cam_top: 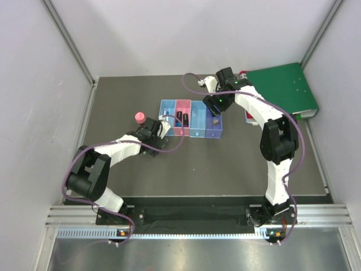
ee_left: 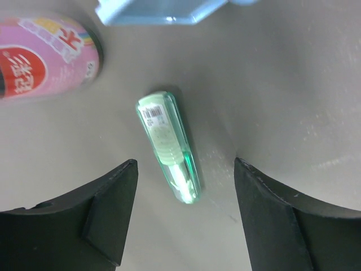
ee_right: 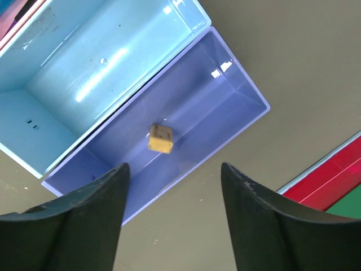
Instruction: Sort the stationery into containers
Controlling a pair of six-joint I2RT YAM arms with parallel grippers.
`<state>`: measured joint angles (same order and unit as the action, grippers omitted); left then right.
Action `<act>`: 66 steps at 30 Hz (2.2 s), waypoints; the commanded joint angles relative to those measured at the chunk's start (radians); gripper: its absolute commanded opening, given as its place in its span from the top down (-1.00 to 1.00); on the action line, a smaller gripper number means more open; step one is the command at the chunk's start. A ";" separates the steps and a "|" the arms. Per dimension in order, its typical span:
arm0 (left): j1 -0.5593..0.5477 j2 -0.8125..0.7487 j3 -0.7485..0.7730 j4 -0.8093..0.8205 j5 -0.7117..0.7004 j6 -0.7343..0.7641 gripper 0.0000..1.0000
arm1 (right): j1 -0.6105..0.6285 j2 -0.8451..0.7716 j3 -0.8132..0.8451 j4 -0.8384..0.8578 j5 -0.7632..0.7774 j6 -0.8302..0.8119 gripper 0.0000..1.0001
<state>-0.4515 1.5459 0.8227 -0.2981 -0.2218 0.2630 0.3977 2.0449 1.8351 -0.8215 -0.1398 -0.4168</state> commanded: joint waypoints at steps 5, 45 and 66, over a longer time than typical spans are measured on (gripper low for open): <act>0.028 0.054 -0.028 0.076 0.036 -0.018 -0.38 | 0.016 -0.097 0.055 0.022 0.009 0.001 -0.48; 0.163 0.169 0.059 -0.139 0.208 0.004 0.10 | -0.022 -0.376 0.006 -0.007 0.095 -0.054 -0.63; 0.165 0.132 0.024 -0.180 0.206 -0.004 1.00 | -0.026 -0.394 0.026 -0.015 0.108 -0.051 -0.64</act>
<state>-0.2985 1.6028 0.9085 -0.3355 -0.0368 0.2665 0.3809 1.7157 1.8263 -0.8387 -0.0448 -0.4641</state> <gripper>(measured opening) 0.041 0.822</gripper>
